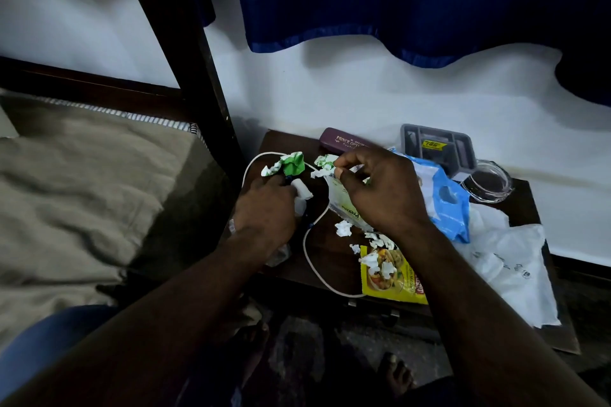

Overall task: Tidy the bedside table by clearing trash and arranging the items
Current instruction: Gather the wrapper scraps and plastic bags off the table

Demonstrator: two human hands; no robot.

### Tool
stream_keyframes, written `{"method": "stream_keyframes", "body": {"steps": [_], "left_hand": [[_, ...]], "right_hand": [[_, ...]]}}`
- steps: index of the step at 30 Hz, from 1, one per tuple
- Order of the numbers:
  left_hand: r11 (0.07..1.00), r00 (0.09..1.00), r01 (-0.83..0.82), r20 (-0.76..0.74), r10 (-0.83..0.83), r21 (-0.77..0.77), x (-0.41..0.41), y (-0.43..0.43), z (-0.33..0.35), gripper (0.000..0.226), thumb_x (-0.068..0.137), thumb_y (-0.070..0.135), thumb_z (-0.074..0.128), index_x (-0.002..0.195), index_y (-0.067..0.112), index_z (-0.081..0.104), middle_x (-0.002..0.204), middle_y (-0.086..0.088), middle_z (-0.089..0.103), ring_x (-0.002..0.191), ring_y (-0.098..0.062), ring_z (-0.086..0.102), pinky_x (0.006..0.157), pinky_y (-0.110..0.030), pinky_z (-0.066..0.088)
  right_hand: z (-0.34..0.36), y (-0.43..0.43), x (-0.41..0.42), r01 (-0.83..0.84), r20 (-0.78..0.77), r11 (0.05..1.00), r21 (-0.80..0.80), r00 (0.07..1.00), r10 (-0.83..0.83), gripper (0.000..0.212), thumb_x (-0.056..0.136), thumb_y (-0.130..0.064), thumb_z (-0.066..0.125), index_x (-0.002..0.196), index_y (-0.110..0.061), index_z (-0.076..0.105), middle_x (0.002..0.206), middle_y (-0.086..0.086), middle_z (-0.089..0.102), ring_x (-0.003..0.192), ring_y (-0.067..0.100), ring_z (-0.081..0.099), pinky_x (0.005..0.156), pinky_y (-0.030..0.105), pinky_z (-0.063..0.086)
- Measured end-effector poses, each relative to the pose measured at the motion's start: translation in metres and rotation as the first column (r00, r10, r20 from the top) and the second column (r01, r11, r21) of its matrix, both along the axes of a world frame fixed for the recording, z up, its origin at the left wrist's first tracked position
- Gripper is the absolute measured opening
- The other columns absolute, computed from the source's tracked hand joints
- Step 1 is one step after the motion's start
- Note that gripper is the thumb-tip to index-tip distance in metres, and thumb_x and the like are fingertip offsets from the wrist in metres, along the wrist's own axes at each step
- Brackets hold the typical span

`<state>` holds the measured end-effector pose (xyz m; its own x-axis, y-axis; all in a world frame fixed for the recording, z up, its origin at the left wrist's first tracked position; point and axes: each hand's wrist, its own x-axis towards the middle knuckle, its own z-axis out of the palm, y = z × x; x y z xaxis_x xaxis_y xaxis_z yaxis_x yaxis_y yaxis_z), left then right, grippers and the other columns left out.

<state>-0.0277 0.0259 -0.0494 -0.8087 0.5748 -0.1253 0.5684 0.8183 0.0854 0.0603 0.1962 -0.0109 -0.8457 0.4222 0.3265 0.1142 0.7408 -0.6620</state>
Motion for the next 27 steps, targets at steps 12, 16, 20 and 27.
{"method": "stream_keyframes", "body": {"steps": [12, 16, 20, 27], "left_hand": [[0.994, 0.991, -0.086, 0.111, 0.079, 0.06, -0.004, -0.004, -0.013, 0.035, 0.087, 0.039, 0.064, 0.12, 0.025, 0.061, 0.127, -0.002, 0.062, 0.121, -0.032, 0.053, 0.094, -0.04, 0.049], [1.0, 0.999, -0.022, 0.027, 0.022, 0.012, -0.001, -0.003, -0.013, 0.036, 0.089, 0.045, 0.061, 0.121, 0.029, 0.062, 0.128, 0.0, 0.061, 0.123, -0.03, 0.05, 0.098, -0.04, 0.047], [1.0, 0.999, -0.004, -0.037, 0.004, 0.006, 0.001, -0.004, -0.015, 0.041, 0.089, 0.056, 0.058, 0.12, 0.03, 0.066, 0.125, 0.005, 0.062, 0.121, -0.029, 0.05, 0.087, -0.039, 0.048], [1.0, 0.993, 0.022, -0.118, -0.02, 0.017, 0.001, 0.002, -0.028, 0.038, 0.096, 0.054, 0.046, 0.111, 0.029, 0.071, 0.119, 0.001, 0.064, 0.116, -0.03, 0.05, 0.09, -0.043, 0.05]], "right_hand": [[0.002, -0.003, -0.002, -0.002, -0.007, 1.0, -0.009, 1.0, 0.002, 0.01, 0.085, -0.024, 0.075, 0.091, -0.033, 0.074, 0.091, -0.021, 0.073, 0.078, 0.001, 0.064, 0.075, 0.024, 0.051], [0.005, -0.005, -0.002, 0.0, -0.011, 1.0, -0.01, 1.0, 0.0, 0.01, 0.085, -0.023, 0.074, 0.091, -0.032, 0.075, 0.091, -0.02, 0.074, 0.079, 0.002, 0.064, 0.076, 0.028, 0.054], [0.008, -0.009, -0.004, 0.002, 0.0, 1.0, -0.018, 1.0, -0.002, 0.009, 0.086, -0.023, 0.074, 0.09, -0.031, 0.075, 0.09, -0.022, 0.073, 0.08, 0.0, 0.064, 0.076, 0.028, 0.054], [0.011, -0.012, -0.005, -0.014, 0.038, 0.999, -0.035, 0.999, 0.015, 0.008, 0.087, -0.021, 0.073, 0.091, -0.028, 0.076, 0.091, -0.02, 0.074, 0.076, 0.004, 0.065, 0.08, 0.033, 0.054]]}}
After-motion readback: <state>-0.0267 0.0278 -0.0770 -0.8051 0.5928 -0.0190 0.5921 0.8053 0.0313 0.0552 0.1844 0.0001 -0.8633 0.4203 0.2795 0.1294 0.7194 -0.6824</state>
